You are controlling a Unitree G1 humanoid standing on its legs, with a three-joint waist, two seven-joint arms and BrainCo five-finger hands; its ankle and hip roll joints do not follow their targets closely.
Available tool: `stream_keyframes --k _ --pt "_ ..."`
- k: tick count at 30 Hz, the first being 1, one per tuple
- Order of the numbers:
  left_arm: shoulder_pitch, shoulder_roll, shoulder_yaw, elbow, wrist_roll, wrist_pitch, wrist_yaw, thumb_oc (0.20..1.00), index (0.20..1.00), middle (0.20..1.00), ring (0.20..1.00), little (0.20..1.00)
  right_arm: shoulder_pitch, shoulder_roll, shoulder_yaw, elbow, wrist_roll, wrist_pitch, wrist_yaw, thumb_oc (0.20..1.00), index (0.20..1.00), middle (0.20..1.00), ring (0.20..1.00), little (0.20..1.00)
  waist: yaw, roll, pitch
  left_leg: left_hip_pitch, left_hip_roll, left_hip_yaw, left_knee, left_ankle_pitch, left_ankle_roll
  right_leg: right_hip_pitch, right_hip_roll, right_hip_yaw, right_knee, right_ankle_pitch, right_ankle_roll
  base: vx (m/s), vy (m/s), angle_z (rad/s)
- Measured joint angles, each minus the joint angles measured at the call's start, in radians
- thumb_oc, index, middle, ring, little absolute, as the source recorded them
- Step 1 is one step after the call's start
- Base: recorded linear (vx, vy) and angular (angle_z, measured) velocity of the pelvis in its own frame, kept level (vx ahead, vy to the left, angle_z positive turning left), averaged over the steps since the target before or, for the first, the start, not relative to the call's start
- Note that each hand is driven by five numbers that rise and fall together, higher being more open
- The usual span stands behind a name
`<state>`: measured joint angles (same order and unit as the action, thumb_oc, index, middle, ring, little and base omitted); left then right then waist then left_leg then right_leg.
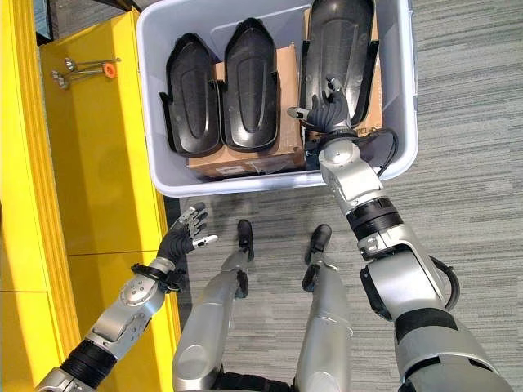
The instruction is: Move parts from the plastic box to the shelf.
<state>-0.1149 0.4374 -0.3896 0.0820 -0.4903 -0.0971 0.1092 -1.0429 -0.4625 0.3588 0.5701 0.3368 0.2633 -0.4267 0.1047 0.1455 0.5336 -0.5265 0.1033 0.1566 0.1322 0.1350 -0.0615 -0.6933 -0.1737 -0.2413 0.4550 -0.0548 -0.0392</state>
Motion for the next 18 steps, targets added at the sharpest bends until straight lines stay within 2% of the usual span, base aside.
stream_keyframes --k 3,4,7,8,13,18 --pt "0.000 0.000 -0.001 0.000 -0.001 0.000 -0.001 1.000 1.000 1.000 1.000 1.000 0.001 0.012 -0.005 0.000 -0.009 -0.048 -0.051 1.000 1.000 1.000 1.000 1.000 0.000 0.000 0.000 0.000 -0.001 0.000 0.000 0.000 0.000 0.000 0.000 0.000 0.001 0.000 0.000 0.00 0.000 0.00" --pt "0.001 0.000 -0.003 0.000 -0.001 -0.001 0.000 1.000 1.000 1.000 1.000 1.000 0.001 0.013 -0.011 -0.003 -0.051 -0.093 -0.074 1.000 1.000 1.000 1.000 1.000 0.000 0.000 0.000 0.000 -0.001 0.000 -0.001 0.000 0.000 0.000 0.000 0.001 0.000 0.000 0.000 0.01 0.038 0.00" --pt "0.001 -0.001 -0.008 -0.001 0.001 -0.001 0.016 1.000 1.000 1.000 1.000 1.000 0.013 0.010 -0.041 -0.056 -0.143 -0.158 -0.128 1.000 1.000 1.000 1.000 1.000 0.000 0.000 0.000 0.001 -0.002 0.001 -0.003 0.000 0.001 0.000 -0.001 0.002 -0.001 0.000 0.000 0.01 0.040 -0.01" --pt "0.003 -0.001 -0.015 0.000 0.001 -0.001 0.031 1.000 1.000 1.000 1.000 1.000 0.029 0.010 -0.056 -0.144 -0.232 -0.228 -0.172 1.000 1.000 1.000 1.000 1.000 -0.004 0.000 0.000 0.002 -0.003 0.001 -0.004 0.000 0.001 0.000 0.000 0.003 -0.001 0.000 0.001 0.01 0.037 -0.02" --pt "0.004 -0.005 -0.024 0.001 0.001 -0.005 0.049 1.000 1.000 1.000 1.000 1.000 0.050 0.013 -0.073 -0.371 -0.446 -0.275 -0.287 1.000 1.000 1.000 1.000 1.000 -0.005 0.000 0.000 0.008 -0.004 0.003 -0.007 -0.001 0.002 0.002 -0.001 0.008 0.001 -0.001 0.001 0.01 0.040 -0.01" --pt "0.013 -0.025 -0.043 0.006 0.001 -0.028 0.050 1.000 1.000 1.000 1.000 1.000 0.065 0.014 -0.079 -0.411 -0.563 -0.305 -0.337 1.000 1.000 1.000 1.000 1.000 -0.007 0.000 0.000 0.020 -0.011 0.017 -0.011 -0.004 0.006 0.003 -0.003 0.021 -0.001 -0.001 0.003 0.02 0.051 -0.05"
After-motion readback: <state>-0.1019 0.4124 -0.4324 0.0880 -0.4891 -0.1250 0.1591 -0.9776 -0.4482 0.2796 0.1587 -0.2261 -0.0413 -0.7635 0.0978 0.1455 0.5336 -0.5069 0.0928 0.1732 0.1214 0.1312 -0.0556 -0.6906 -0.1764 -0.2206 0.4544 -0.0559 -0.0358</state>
